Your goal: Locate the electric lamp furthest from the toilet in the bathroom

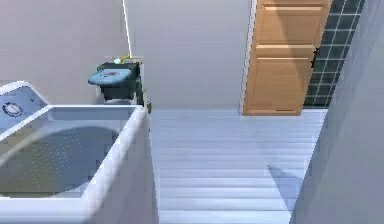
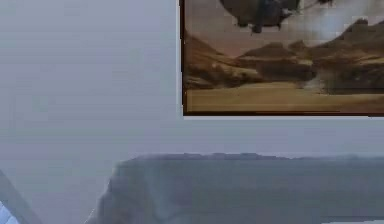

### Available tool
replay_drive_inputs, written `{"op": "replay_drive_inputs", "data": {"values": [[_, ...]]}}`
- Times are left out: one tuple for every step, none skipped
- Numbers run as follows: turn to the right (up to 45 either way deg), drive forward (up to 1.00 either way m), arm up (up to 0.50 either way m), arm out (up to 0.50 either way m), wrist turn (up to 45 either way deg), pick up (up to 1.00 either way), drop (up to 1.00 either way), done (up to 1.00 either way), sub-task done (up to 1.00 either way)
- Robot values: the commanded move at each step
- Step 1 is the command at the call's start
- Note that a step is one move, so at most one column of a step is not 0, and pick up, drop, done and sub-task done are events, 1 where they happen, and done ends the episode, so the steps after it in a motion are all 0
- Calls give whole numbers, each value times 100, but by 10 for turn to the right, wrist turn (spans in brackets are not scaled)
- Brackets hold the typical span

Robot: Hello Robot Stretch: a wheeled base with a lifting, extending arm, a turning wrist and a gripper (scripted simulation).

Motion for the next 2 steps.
{"op": "replay_drive_inputs", "data": {"values": [[0,100,0,0,0,0,0,0,0],[60,0,0,0,0,0,0,0,0]]}}
